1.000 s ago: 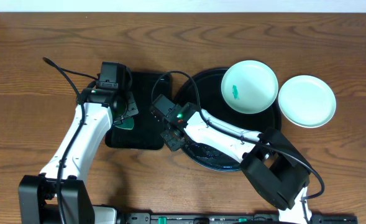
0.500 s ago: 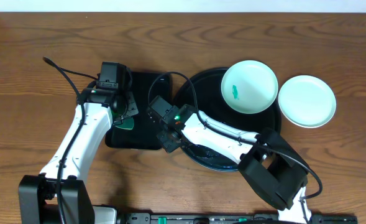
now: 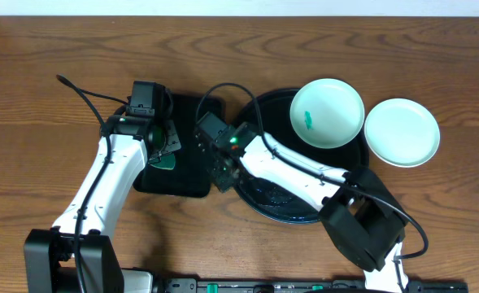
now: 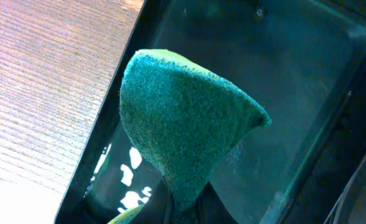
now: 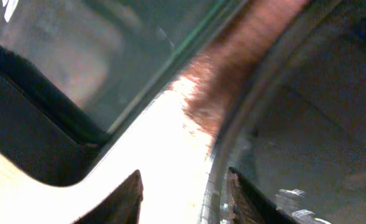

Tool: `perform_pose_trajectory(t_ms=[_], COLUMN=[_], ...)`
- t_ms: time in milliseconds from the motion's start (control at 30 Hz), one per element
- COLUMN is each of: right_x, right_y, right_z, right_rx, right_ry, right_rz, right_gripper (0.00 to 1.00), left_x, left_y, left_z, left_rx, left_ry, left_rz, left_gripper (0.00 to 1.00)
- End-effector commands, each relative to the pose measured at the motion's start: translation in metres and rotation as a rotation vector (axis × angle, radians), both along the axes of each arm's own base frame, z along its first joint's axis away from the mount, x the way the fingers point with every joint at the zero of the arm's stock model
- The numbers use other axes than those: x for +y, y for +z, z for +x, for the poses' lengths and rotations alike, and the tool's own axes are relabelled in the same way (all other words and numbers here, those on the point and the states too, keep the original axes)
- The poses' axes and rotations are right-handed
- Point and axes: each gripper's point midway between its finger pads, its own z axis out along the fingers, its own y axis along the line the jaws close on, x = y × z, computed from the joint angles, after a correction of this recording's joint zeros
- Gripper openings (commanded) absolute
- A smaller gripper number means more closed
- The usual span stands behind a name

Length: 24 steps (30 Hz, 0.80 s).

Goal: Clean dirty plates on tray and stack at the side

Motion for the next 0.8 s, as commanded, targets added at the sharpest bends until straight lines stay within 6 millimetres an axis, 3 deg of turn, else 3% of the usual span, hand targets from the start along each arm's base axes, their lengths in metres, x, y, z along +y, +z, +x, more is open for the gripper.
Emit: perform_pose_trajectory(t_ms=[0, 133, 233, 300, 400, 433, 567, 667, 767], right_x=[-0.004, -0.015, -0.016, -0.015, -0.014, -0.016, -0.027, -0.024, -0.018], right_y=[0.022, 0.019, 0.012, 0.009, 0.006, 0.005, 0.001, -0.002, -0.006], right_z=[0.011, 0.007, 0.004, 0.000, -0.004, -0.003, 0.004, 0.003, 0.001], right_rx=[-0.038, -0.010, -0.004, -0.002, 0.000, -0.013, -0.068, -0.070, -0.076], right_ry=[0.004, -0.006, -0.002, 0.007, 0.017, 0.017, 0.009, 0.012, 0.023], right_rz=[0.011, -0.021, -0.028, -0.031, -0.037, -0.054, -0.115, -0.099, -0.084], right_gripper=[0.99, 0.99, 0.92, 0.77, 0.63, 0.51, 0.42, 0.28, 0.23], left_x=[0.001, 0.001, 0.000, 0.001, 0.001, 0.001, 0.001, 0.001, 0.001], left_y=[0.001, 0.001, 0.001, 0.001, 0.001, 0.001, 0.001, 0.001, 0.001], left_z=[-0.001, -0.001, -0.001, -0.001, -0.001, -0.001, -0.001, -0.001, -0.001], left_rx=[-0.003, -0.003, -0.003, -0.003, -0.003, -0.003, -0.003, -0.003, -0.003], left_ry=[0.007, 0.007, 0.007, 0.007, 0.007, 0.007, 0.007, 0.007, 0.007], left_rz=[-0.001, -0.001, -0.002, -0.001, -0.001, -0.001, -0.001, -0.001, -0.001], left_gripper=[0.08, 0.08, 0.08, 0.08, 0.08, 0.08, 0.08, 0.08, 0.08])
